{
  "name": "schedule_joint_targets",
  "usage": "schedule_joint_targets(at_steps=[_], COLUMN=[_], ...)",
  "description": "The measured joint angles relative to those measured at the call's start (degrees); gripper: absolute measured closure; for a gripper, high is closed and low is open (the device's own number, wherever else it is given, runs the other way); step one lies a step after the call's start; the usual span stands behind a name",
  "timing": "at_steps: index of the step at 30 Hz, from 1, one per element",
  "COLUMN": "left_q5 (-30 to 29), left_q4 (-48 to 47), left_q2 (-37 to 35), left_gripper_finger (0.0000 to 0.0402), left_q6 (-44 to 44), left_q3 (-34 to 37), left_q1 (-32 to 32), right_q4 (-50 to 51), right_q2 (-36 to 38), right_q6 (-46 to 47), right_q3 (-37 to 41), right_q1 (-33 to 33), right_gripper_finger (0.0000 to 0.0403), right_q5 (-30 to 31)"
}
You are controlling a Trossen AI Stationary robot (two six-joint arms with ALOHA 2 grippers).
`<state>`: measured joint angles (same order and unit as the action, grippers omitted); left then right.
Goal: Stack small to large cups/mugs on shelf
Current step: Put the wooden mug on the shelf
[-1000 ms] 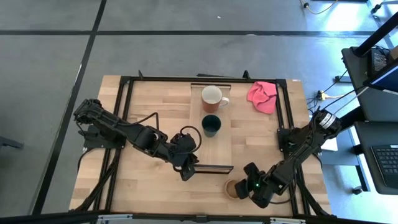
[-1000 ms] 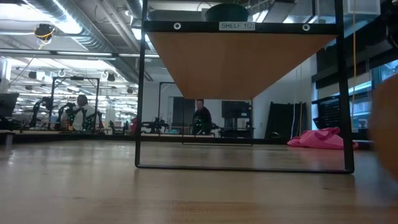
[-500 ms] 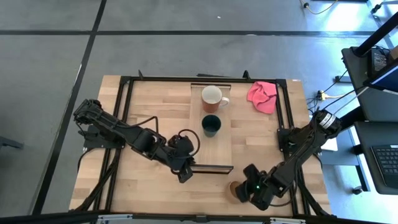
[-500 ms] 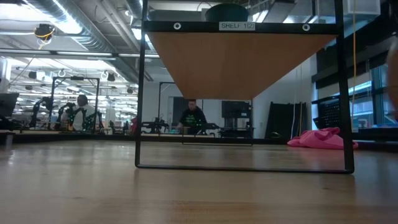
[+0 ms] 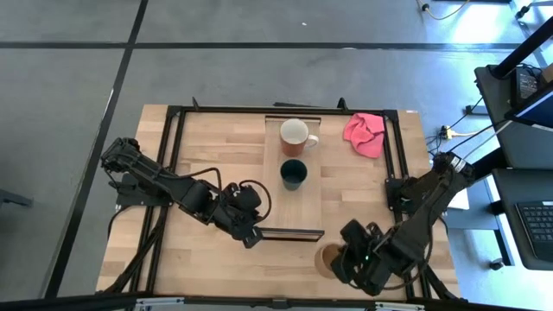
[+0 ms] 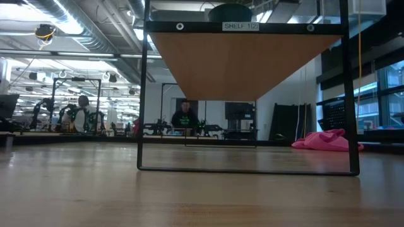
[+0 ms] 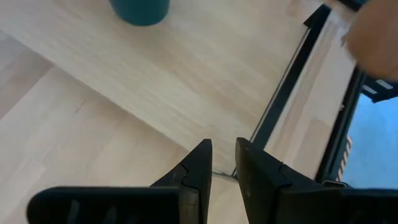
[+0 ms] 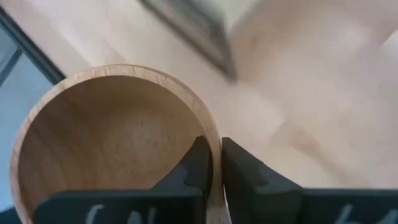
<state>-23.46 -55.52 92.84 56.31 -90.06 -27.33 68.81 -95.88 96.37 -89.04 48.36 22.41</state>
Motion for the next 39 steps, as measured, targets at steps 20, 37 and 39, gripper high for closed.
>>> schedule_joint_targets(at_steps=[20,37,39], left_q5=[-7.73,-12.02,-12.02], left_q4=[-6.45,-8.32,-8.32], left_q2=[0.00,0.00,0.00], left_gripper_finger=[0.0335,0.0335,0.0335], left_q6=[10.90,17.18,17.12], left_q3=[0.00,0.00,0.00], left_q1=[-6.07,-9.27,-9.27], right_q4=[3.51,0.27,0.16], right_q2=[-0.57,-7.25,-7.78], right_q6=[-35.55,-42.73,-42.71], right_q3=[-16.08,-16.05,-16.05], right_q1=[-21.04,-28.18,-28.33], right_gripper_finger=[0.0371,0.0370,0.0367], right_q5=[6.17,-0.07,-0.08])
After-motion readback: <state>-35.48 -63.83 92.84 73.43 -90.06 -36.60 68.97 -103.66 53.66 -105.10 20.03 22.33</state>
